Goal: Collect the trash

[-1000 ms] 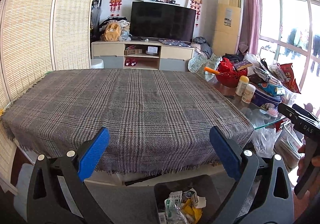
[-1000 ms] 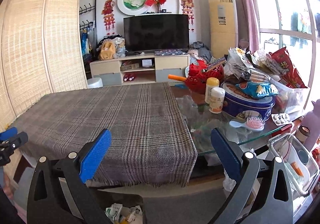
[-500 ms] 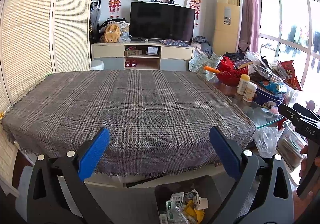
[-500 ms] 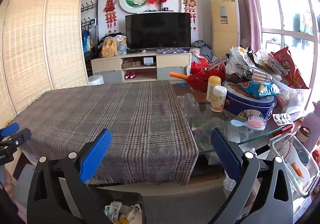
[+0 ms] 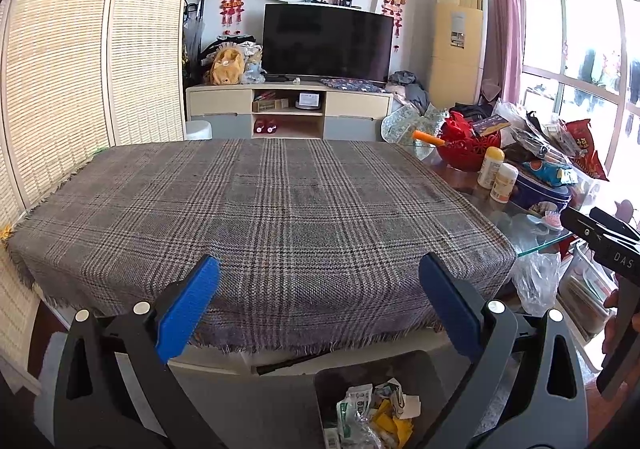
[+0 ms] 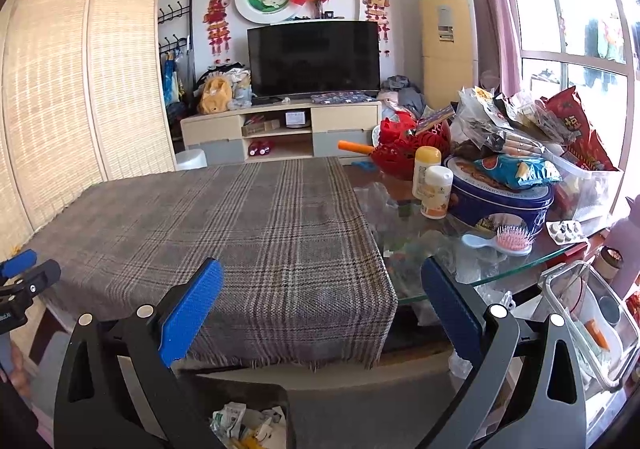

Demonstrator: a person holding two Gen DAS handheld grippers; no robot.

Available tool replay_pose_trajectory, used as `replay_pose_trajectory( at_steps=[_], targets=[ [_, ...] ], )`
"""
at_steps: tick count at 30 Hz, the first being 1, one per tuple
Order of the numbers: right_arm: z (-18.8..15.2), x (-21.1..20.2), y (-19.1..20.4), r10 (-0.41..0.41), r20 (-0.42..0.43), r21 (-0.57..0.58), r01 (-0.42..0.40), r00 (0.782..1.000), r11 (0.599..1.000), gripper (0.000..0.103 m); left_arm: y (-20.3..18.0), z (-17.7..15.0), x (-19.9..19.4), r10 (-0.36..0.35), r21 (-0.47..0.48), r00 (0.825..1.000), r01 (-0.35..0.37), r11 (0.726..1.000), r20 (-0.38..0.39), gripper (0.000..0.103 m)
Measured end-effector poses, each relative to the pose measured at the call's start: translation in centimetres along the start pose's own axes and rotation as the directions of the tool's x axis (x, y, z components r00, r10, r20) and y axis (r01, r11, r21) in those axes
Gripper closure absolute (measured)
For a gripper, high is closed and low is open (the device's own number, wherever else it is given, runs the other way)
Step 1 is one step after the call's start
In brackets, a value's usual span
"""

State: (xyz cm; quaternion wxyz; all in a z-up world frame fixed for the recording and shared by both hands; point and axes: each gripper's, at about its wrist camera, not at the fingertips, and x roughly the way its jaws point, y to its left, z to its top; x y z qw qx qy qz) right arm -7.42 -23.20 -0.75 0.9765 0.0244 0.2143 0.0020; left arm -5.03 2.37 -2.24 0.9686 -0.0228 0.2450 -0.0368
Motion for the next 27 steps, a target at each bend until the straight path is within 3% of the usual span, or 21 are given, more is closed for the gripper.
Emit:
replay_pose_trajectory(
  at_steps=[27],
  targets=[
    [0.19, -0.28, -0.01, 0.006, 0.003, 0.008, -0.006, 1.000, 1.000, 0.003, 0.24, 0.30, -0.28, 0.013, -0.005, 1.000, -0.013, 1.000, 0.016, 0.008]
  ],
)
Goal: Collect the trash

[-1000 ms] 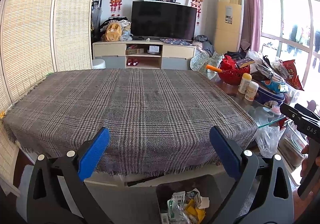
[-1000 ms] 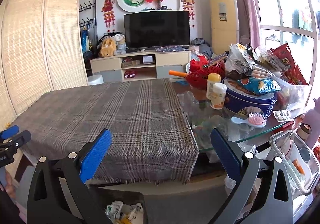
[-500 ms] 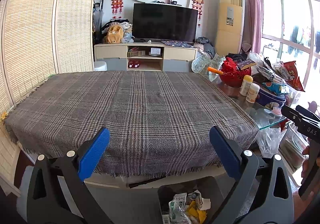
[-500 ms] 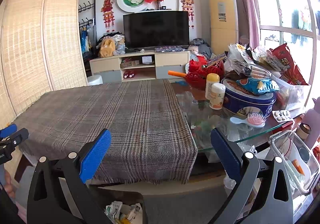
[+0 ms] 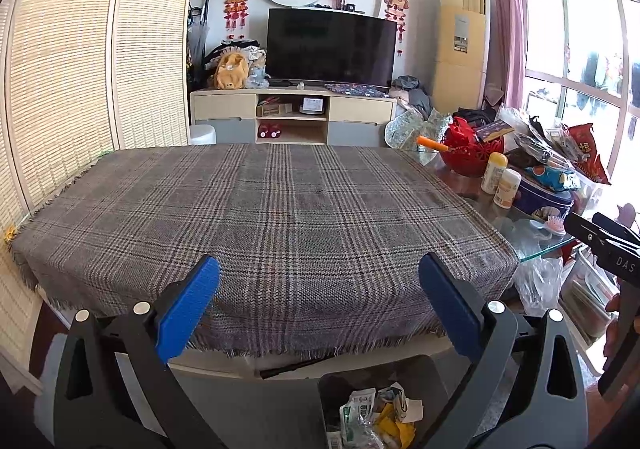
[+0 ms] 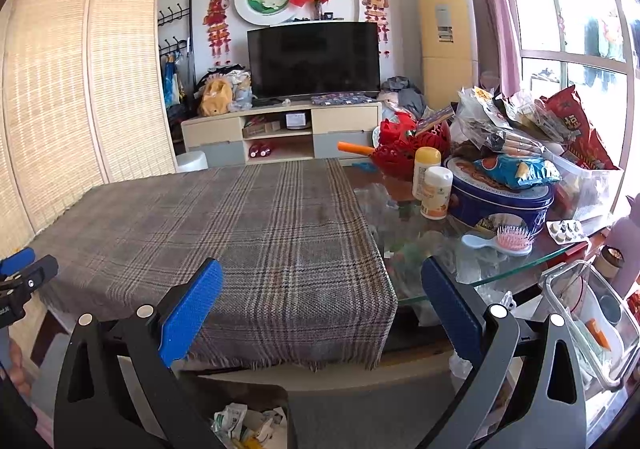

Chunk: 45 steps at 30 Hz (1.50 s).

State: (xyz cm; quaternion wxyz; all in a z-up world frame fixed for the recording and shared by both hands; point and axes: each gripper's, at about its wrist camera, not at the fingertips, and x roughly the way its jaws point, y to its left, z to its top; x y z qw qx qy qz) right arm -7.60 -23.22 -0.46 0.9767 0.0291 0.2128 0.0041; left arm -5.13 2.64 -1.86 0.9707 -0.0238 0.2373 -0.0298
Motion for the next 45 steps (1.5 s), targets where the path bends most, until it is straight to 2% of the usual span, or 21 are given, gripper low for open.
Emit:
replay_pose_trajectory(
  at_steps=[35, 45],
  targets=[
    [-0.16, 0.13, -0.33, -0.002, -0.002, 0.024, 0.002, 1.000, 1.000, 0.003, -0.05, 0.15, -0.09, 0.008, 0.003, 1.000, -0.008, 1.000, -0.001, 0.008],
    [-0.15, -0.01, -0.46, -0.002, -0.002, 0.028, 0.002, 1.000, 1.000, 0.003, -0.35, 0.18, 0.40, 0.010, 0.027, 1.000, -0.009, 1.000, -0.025, 0.008]
  ],
)
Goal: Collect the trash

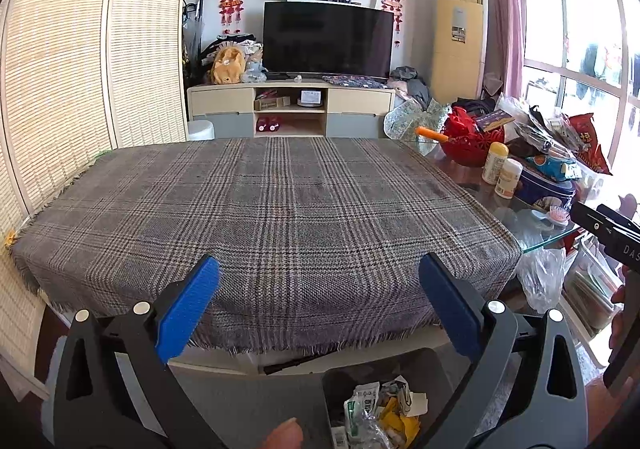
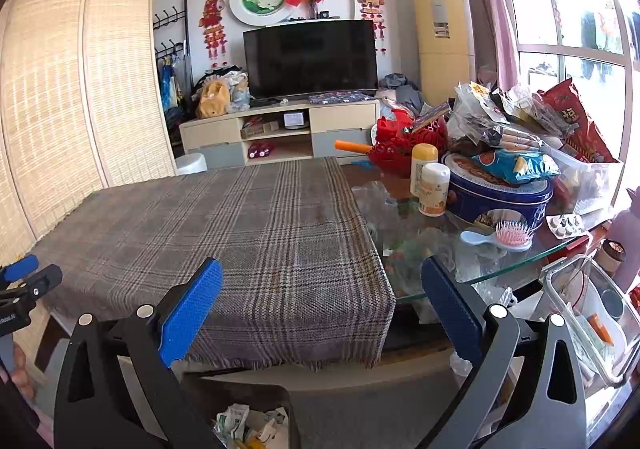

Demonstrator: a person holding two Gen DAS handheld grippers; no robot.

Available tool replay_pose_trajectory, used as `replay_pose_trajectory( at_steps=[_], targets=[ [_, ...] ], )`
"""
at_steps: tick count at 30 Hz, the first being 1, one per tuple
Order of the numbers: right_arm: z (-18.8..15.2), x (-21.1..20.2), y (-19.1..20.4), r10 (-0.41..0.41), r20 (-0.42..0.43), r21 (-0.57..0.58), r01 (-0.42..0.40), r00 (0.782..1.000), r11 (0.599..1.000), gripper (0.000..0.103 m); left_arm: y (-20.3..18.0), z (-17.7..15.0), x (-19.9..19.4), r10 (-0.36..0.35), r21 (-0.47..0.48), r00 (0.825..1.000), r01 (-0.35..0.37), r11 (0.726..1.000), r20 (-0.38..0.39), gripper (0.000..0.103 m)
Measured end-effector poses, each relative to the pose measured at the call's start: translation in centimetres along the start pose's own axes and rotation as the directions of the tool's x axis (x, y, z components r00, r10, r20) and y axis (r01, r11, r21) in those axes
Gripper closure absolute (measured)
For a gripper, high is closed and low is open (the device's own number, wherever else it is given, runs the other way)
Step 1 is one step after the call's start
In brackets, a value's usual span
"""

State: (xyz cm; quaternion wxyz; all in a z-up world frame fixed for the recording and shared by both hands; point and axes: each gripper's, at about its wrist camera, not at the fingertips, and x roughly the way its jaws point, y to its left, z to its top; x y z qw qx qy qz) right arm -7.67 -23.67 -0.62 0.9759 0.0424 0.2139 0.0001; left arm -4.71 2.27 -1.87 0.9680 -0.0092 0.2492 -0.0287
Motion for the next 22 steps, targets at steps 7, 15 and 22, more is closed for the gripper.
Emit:
replay_pose_trajectory(
  at_steps=[7, 15, 22],
  targets=[
    [0.07, 0.19, -0.21, 0.005, -0.010, 0.001, -0.005, 1.000, 1.000, 0.003, -0.10, -0.03, -0.25, 0.018, 0.011, 1.000, -0.018, 1.000, 0.016, 0.008],
    [0.07, 0.31, -0.19, 0.006, -0.014, 0.000, -0.006, 1.000, 1.000, 0.003, -0.25, 0.04, -0.17, 0.029, 0.017, 1.000, -0.030, 0.999, 0.012, 0.008],
    [-0.04, 0.23, 0.02, 0.007, -0.014, -0.002, -0.007, 1.000, 1.000, 0.003, 0.20, -0.10, 0.03, 0.011, -0.021, 1.000, -0.011, 1.000, -0.008, 0.008]
  ],
)
